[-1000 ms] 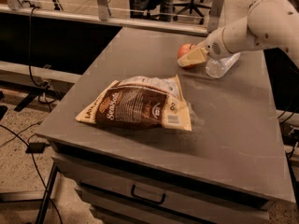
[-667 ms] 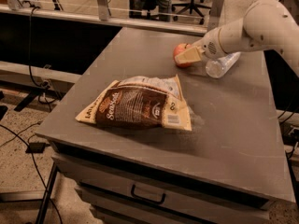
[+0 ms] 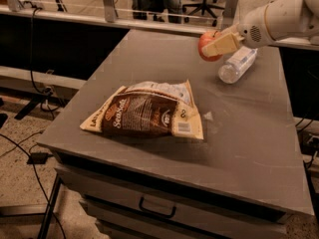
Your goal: Move apple near brown chip bag
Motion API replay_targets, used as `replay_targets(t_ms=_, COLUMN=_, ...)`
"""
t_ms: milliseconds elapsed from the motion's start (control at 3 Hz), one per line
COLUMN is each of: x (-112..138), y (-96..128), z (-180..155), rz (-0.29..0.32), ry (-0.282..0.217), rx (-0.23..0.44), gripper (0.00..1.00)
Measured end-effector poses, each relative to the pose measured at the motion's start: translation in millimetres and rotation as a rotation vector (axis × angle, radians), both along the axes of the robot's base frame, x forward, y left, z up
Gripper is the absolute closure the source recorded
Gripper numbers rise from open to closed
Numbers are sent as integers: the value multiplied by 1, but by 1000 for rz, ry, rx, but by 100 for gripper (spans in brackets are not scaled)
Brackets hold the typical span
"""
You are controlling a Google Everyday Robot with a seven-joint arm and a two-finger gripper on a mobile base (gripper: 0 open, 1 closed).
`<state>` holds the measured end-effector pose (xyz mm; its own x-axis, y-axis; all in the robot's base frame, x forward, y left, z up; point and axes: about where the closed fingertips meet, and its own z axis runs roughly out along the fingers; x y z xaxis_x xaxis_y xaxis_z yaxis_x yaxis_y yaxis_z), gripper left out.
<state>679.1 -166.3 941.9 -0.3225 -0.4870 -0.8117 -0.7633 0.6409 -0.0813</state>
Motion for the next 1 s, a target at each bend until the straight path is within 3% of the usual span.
replay_targets(t_ms=333, x=-12, y=5, z=-8, rz=36, ry=45, rx=-14, gripper=100)
replay_targets(t_ms=1000, x=-20, y=-4, z=-6, rz=54, ry=18, rx=22, gripper=100)
